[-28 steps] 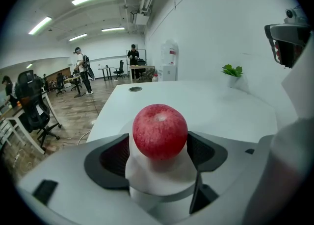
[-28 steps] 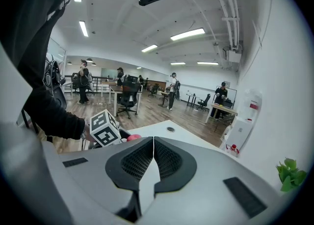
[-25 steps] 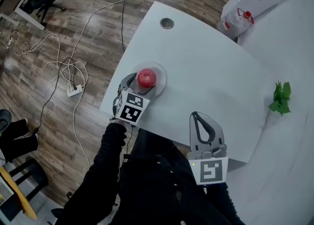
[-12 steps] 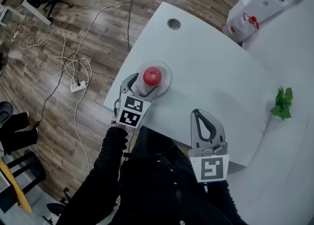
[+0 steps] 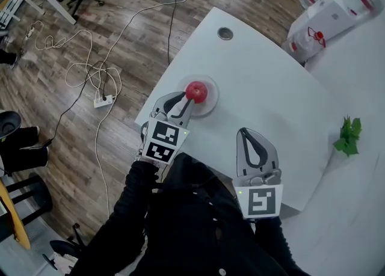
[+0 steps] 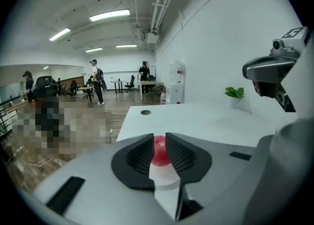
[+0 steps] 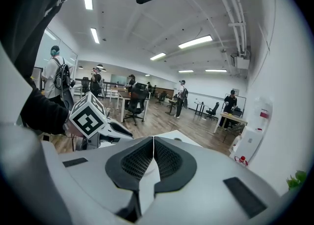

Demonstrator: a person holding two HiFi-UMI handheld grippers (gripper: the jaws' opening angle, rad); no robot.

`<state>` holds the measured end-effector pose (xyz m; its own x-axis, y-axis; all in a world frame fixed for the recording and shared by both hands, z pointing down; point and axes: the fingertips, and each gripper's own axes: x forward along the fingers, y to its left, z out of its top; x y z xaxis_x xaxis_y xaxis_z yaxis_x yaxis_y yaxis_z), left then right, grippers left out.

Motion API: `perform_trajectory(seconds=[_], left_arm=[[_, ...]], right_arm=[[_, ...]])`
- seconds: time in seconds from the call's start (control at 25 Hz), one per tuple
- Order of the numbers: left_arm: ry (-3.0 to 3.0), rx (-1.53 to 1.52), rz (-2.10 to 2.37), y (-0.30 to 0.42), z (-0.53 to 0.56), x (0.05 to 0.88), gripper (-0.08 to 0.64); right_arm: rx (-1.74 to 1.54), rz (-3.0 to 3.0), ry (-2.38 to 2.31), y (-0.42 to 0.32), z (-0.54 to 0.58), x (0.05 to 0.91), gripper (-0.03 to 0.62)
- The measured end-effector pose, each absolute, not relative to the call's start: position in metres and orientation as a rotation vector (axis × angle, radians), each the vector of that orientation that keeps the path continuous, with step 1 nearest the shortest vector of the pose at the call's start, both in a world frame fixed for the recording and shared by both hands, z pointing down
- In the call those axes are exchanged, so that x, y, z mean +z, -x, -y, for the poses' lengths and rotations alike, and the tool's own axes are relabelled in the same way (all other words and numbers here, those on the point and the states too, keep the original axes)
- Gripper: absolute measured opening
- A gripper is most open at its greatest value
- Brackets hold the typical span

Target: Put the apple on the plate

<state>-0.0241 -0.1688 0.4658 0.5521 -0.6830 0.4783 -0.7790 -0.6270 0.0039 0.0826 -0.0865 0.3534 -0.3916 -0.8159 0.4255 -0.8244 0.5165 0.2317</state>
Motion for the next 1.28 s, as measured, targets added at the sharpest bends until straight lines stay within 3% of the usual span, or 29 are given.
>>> perform_trajectory(seconds=[0.12, 0.32, 1.28], left_arm=[[-2.61, 0.656, 1.237, 0.022, 0.162, 0.448, 0.038], [-2.672, 0.644, 1.26, 0.024, 0.151, 0.414, 0.02], [-2.861, 0.537, 1.304, 0.005, 0.089, 0.308, 0.017]], right_arm=[[-0.01, 2.292, -1.332, -0.081, 0.086, 0.347, 0.041], [-0.042, 2.314, -1.342, -0.079, 0.086, 0.335, 0.041], [-0.221, 2.455, -1.345, -0.073, 0.084, 0.279, 0.041]])
